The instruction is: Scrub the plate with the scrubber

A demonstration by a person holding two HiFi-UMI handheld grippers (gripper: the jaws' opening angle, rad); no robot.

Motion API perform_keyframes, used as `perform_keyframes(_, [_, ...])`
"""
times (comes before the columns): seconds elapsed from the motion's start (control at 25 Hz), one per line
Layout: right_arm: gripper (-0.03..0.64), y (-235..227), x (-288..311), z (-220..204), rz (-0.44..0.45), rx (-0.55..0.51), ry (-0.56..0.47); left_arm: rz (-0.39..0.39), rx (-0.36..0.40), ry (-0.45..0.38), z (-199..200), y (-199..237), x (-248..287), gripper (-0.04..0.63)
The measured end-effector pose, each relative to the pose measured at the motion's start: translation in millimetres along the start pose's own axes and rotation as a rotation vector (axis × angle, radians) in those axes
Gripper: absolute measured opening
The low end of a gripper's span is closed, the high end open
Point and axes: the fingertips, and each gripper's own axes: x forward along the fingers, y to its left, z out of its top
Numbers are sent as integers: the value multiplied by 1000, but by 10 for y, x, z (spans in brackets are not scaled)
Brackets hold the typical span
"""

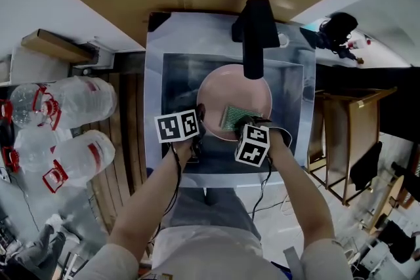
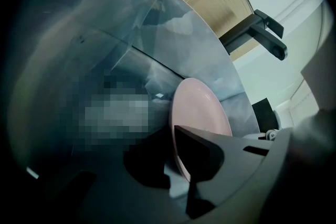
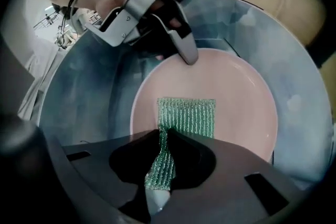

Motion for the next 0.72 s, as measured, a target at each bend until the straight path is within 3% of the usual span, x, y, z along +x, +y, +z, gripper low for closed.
perform_keyframes(0.16, [89,-561,-69,-347,-191,67,88,3,-6,-15,-2,12,-7,38])
perform_keyframes(0.32, [89,-1145,-130,-235,-317,164,14,-3,8,-14,0,-8,3,38])
perform_keyframes(0.56, [91,-1368,-123,411,-292,219,-215,-4,-5,-17,2,-13,1,40])
perform_keyframes(0.72, [91,-1139,-68,625,-269,118,-238,0,-16,-19,2,-13,0,40])
